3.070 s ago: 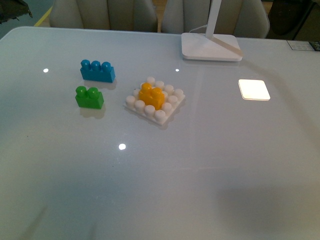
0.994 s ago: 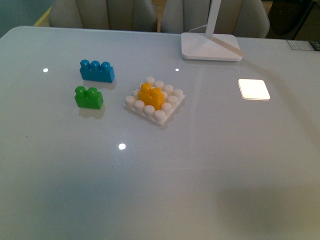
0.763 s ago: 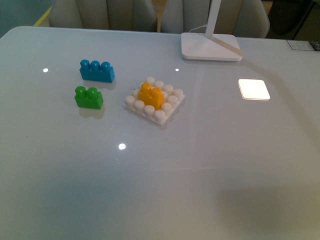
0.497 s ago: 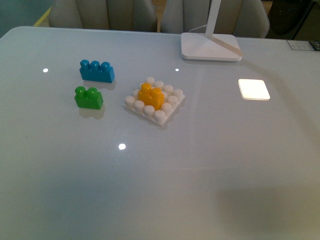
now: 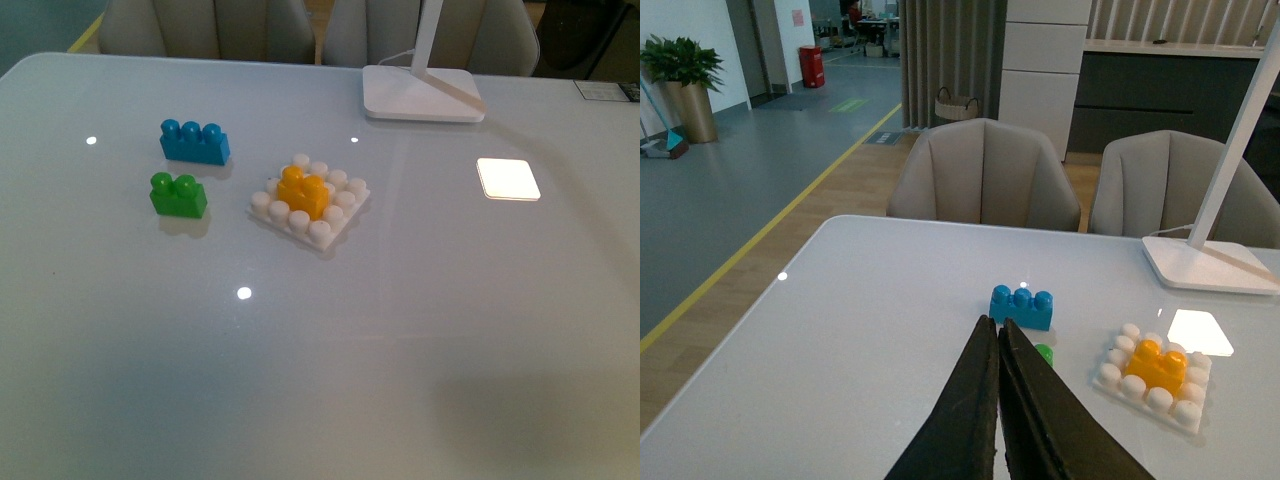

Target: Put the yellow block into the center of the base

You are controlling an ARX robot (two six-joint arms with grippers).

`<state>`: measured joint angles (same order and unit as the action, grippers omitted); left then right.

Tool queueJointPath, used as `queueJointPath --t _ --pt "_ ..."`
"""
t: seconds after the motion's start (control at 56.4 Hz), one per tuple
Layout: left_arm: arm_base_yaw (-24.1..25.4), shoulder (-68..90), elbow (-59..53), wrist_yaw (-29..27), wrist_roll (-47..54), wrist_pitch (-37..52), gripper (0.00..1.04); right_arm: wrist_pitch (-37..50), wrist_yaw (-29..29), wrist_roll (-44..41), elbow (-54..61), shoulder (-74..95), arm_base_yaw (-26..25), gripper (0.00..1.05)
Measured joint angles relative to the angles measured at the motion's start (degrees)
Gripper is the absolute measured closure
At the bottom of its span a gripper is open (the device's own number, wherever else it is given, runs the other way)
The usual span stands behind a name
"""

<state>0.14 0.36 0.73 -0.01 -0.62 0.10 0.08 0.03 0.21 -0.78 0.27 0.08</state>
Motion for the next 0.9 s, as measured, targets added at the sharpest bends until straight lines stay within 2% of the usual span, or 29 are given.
queueJointPath --t 0.266,0.497,0.71,0.905 --pt "0.0 0.0 0.0 0.0 -0.02 0.0 1.02 0.0 0.0 0.0 0.0 0.0 0.0 0.09" --pt "0.0 0.0 0.0 0.0 0.0 0.0 0.63 0.0 0.0 0.0 0.0 0.0 0.0 0.09" --pt "0.0 0.0 0.0 0.0 0.0 0.0 0.07 0.0 0.0 0.0 0.0 0.0 0.0 0.09" --pt "0.0 0.0 0.0 0.0 0.15 0.0 0.07 0.0 0.0 0.0 0.0 0.0 0.0 0.09"
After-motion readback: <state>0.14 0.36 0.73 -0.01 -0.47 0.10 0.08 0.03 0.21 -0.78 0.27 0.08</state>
